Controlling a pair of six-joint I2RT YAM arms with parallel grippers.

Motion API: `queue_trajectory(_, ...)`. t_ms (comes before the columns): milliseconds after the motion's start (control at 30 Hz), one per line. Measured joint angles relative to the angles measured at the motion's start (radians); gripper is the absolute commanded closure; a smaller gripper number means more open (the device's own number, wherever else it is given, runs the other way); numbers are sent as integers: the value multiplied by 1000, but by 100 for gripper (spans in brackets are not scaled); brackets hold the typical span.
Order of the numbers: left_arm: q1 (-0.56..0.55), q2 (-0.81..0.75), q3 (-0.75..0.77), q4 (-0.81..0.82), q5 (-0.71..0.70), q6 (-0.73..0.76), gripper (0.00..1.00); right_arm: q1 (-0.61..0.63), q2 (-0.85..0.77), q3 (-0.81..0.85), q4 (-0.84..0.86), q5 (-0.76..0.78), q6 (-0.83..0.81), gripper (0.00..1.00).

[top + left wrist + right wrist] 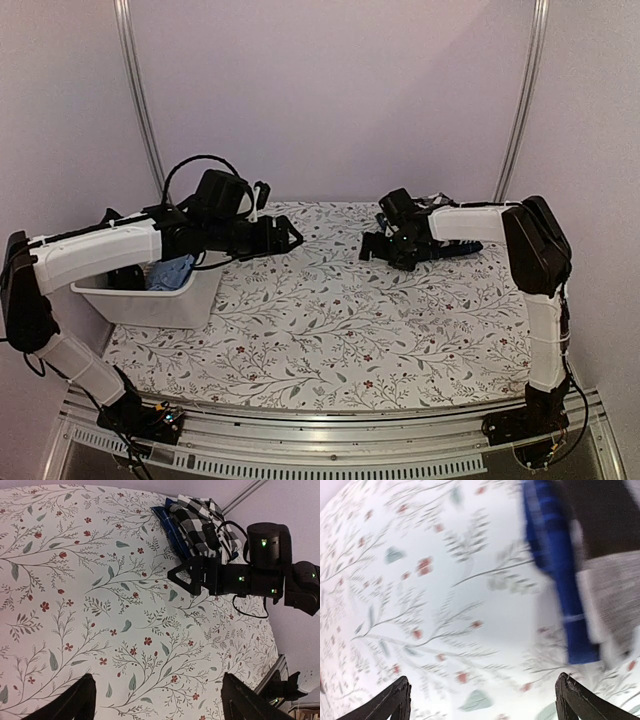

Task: Fold and stack the long sleeve shirts
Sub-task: Move the square-folded shirt to the corner of the board.

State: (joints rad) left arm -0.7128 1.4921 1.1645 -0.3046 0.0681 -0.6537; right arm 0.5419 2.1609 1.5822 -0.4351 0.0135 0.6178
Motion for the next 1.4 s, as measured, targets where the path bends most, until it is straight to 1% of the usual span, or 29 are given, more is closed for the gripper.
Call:
queue_trajectory(100,1,-5,0,-1,4,0,14,51,-13,10,30,-64,-24,1)
queue_trajectory(200,1,-7,0,-3,7,0,14,75,21,105,33,-119,-65,1)
queue_trajectory(367,1,-22,0,-18,7,0,14,17,181,365,63,-187,-115,1)
queue_trajectory(467,2,-50,-2,-26,6,-1,14,-43,272,432,70,-204,-124,1)
queue_trajectory(600,2,-97,-3,-32,2,-2,14,-108,345,471,84,-221,-132,1)
queue_trajectory(967,2,-121,-27,-43,-2,-9,13,-187,349,476,68,-238,-132,1)
queue_trajectory(1200,2,-121,-27,-48,-2,-14,13,-267,349,482,60,-252,-128,1)
queue_trajectory(1400,2,-117,-27,-48,0,-21,13,-319,391,556,60,-264,-109,1)
